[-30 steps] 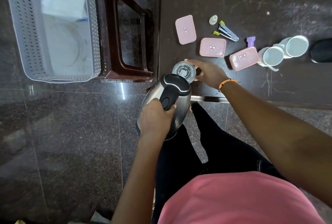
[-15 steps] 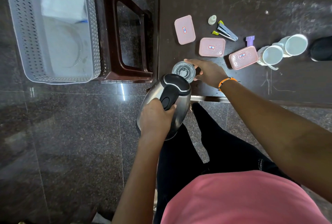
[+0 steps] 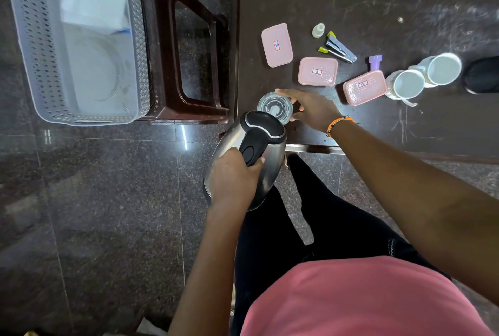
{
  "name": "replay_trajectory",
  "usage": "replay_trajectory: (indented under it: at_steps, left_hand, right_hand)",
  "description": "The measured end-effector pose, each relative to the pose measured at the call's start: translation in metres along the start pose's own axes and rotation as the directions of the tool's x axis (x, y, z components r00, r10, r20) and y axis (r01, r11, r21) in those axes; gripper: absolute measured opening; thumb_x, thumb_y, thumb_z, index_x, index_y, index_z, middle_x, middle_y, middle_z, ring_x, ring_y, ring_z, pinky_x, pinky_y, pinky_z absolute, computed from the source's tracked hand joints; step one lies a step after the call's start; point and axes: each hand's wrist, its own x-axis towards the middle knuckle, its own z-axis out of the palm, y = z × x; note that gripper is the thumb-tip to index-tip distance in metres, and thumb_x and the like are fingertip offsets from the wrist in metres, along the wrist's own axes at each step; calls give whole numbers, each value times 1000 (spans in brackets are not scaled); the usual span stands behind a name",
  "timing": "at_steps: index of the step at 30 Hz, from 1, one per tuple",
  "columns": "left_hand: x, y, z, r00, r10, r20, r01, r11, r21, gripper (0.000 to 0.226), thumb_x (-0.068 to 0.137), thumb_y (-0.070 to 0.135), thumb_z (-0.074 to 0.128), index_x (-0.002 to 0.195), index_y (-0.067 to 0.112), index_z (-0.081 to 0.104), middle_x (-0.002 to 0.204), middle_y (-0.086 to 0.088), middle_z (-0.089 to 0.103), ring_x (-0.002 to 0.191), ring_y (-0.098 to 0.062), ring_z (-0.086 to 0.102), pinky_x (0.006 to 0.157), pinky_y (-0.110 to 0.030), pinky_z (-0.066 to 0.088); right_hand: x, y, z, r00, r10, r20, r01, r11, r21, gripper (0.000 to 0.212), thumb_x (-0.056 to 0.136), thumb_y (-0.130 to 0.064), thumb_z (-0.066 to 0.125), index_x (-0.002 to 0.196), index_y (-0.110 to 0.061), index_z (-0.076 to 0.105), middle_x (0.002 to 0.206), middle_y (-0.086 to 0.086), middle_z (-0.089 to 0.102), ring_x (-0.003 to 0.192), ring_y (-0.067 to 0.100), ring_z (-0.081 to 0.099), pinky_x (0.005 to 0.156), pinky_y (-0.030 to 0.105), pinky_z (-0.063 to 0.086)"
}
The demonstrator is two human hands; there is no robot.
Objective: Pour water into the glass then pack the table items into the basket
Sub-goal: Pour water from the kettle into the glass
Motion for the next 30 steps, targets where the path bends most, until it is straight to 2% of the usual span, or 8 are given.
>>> replay_trajectory:
  at_steps: [22, 30]
  left_hand:
    - [-1, 4, 0, 1000, -14, -5, 14, 1000, -1, 41, 81, 43, 63, 94, 5, 57, 97, -16, 65, 92, -36, 60, 81, -46, 53]
    - [0, 6, -1, 1000, -10, -8, 10, 1000, -3, 38, 81, 43, 63, 91, 6, 56, 96, -15, 64, 88, -35, 60, 76, -40, 52]
  right_hand:
    - [1, 1, 1, 1000, -25, -1, 25, 1000, -8, 70, 84, -13, 64, 142, -36, 33, 127, 11, 59, 110, 33, 57, 96, 47, 48]
    - [2, 2, 1, 1000, -25, -12, 25, 1000, -1, 72, 83, -12, 65, 142, -36, 33, 124, 10, 60, 105, 31, 58, 92, 42, 48]
